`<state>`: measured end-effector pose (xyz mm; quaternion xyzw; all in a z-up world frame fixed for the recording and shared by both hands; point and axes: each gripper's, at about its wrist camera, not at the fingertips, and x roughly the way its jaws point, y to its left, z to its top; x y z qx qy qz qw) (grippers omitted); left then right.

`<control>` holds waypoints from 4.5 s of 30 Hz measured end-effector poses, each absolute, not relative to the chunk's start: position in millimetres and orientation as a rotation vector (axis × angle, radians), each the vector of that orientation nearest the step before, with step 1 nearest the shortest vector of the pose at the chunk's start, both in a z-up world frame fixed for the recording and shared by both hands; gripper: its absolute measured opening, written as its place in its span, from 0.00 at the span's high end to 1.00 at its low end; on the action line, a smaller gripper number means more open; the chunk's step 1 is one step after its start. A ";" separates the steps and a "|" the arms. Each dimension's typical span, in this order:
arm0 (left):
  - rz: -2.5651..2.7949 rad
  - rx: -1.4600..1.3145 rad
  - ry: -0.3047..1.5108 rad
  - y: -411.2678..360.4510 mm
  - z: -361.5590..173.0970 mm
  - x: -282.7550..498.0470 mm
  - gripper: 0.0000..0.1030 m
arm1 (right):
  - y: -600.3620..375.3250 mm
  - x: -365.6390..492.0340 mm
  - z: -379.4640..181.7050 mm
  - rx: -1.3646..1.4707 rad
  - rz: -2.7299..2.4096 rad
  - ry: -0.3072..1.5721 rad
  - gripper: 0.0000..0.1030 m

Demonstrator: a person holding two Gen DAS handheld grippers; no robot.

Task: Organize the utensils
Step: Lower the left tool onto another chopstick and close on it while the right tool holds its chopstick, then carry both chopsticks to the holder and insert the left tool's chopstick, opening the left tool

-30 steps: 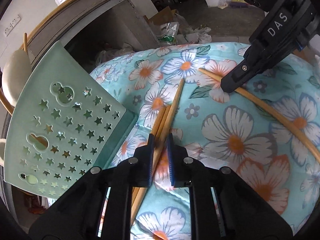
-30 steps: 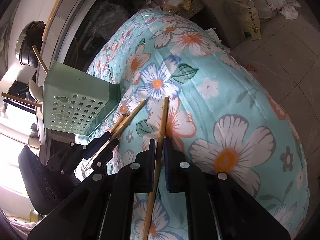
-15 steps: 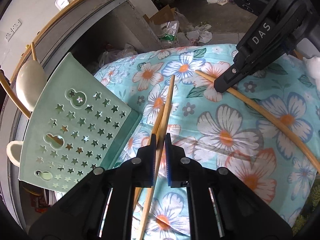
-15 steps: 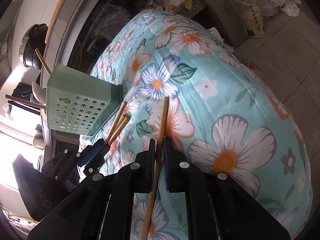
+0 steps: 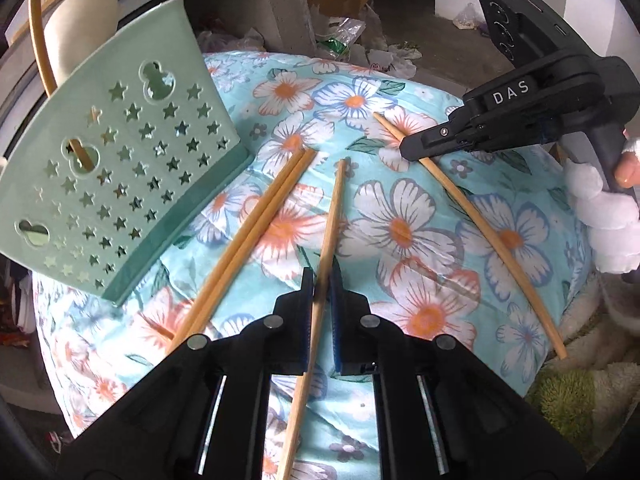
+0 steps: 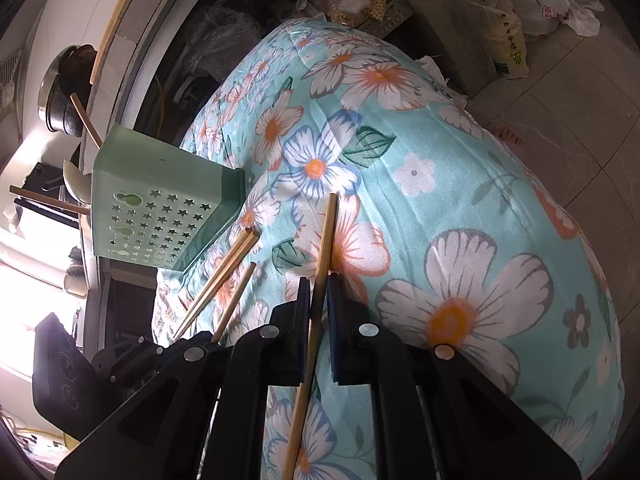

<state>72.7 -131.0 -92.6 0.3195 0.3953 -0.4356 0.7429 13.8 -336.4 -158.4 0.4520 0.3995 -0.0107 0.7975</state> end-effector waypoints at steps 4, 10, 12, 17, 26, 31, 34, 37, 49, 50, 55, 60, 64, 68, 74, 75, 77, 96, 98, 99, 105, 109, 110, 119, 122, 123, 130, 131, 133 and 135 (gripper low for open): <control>-0.955 0.657 0.902 -125.8 -94.1 76.0 0.92 | -336.5 14.0 -158.2 0.971 -0.024 0.858 0.93; -0.968 0.652 0.919 -128.2 -95.2 78.2 0.83 | -336.5 13.8 -158.4 0.972 -0.024 0.857 0.93; -0.973 0.646 0.918 -133.0 -95.8 81.7 0.77 | -336.4 13.8 -158.3 0.972 -0.024 0.857 0.93; -0.978 0.639 0.922 -141.1 -97.8 87.8 0.76 | -336.8 13.7 -158.2 0.972 -0.024 0.857 0.93; -0.993 0.617 0.924 -164.3 -102.8 108.3 0.76 | -336.3 13.9 -158.2 0.974 -0.025 0.857 0.93; -1.001 0.601 0.932 -177.5 -107.5 119.6 0.76 | -336.2 14.0 -158.2 0.974 -0.025 0.857 0.93; -0.999 0.594 0.930 -183.7 -110.8 123.8 0.77 | -335.6 14.5 -158.3 0.969 -0.027 0.857 0.93; -0.991 0.585 0.927 -186.9 -112.4 126.9 0.88 | -333.9 14.8 -157.2 0.954 -0.031 0.861 0.93; -0.967 0.583 0.954 -176.8 -111.6 125.1 0.92 | -322.1 27.4 -144.3 0.843 -0.069 0.937 0.89; -0.967 0.586 0.955 -176.4 -112.0 124.7 0.92 | -321.7 30.3 -143.7 0.833 -0.073 0.943 0.89; -0.966 0.593 0.958 -179.6 -113.7 127.1 0.92 | -317.2 41.6 -140.0 0.773 -0.110 0.954 0.89; -0.956 0.567 0.954 -183.1 -114.5 131.4 0.94 | -316.5 44.5 -138.3 0.763 -0.132 0.931 0.91; -0.945 0.534 0.931 -179.7 -107.4 133.9 0.95 | -322.5 39.4 -127.5 0.824 -0.111 0.878 0.93; -0.940 0.460 0.871 -159.2 -79.9 135.3 0.95 | -321.0 30.1 -92.2 0.790 -0.098 0.774 0.94; -0.943 0.258 0.757 -110.8 -15.8 144.2 0.95 | -311.7 14.1 -38.2 0.716 -0.067 0.626 0.94; -0.942 0.225 0.731 -100.9 -3.8 144.7 0.95 | -309.2 11.4 -30.3 0.699 -0.063 0.606 0.94; -0.937 0.172 0.688 -89.6 18.7 147.7 0.95 | -305.0 7.3 -17.1 0.670 -0.055 0.576 0.94; -0.773 -0.093 0.231 -1.8 169.6 150.7 0.95 | -300.9 5.1 4.8 0.612 -0.028 0.546 0.94; -0.765 -0.103 0.221 -7.2 169.6 158.5 0.95 | -302.6 5.8 3.8 0.617 -0.030 0.550 0.94; -0.763 -0.107 0.222 -9.3 169.9 162.6 0.95 | -302.9 5.8 4.0 0.620 -0.030 0.551 0.94; -0.745 -0.130 0.225 -18.6 165.5 188.0 0.95 | -303.7 7.0 7.2 0.611 -0.038 0.549 0.94; -0.740 -0.135 0.245 -30.4 150.0 202.3 0.95 | -302.5 9.4 8.0 0.609 -0.044 0.553 0.94; -0.736 -0.129 0.251 -34.3 144.5 204.3 0.95 | -301.5 9.9 8.2 0.606 -0.045 0.554 0.94; -0.737 -0.094 0.290 -49.9 104.6 217.6 0.89 | -293.8 13.5 23.2 0.560 -0.033 0.542 0.94; -0.732 -0.104 0.270 -43.2 105.1 214.0 0.79 | -288.6 14.9 36.8 0.528 -0.015 0.520 0.94; -0.730 -0.106 0.261 -40.6 106.0 212.4 0.76 | -286.6 15.0 41.6 0.518 -0.010 0.511 0.94; -0.707 -0.111 0.250 -19.5 106.1 198.4 0.73 | -270.5 25.2 87.4 0.470 0.100 0.439 0.94; -0.705 -0.114 0.253 -15.4 105.4 195.0 0.69 | -268.6 28.2 95.7 0.469 0.128 0.427 0.94; -0.698 -0.125 0.263 -3.7 102.0 187.4 0.62 | -264.1 35.9 113.7 0.467 0.186 0.403 0.94; -0.689 -0.134 0.273 9.0 97.7 179.5 0.56 | -258.2 46.1 132.4 0.454 0.237 0.379 0.94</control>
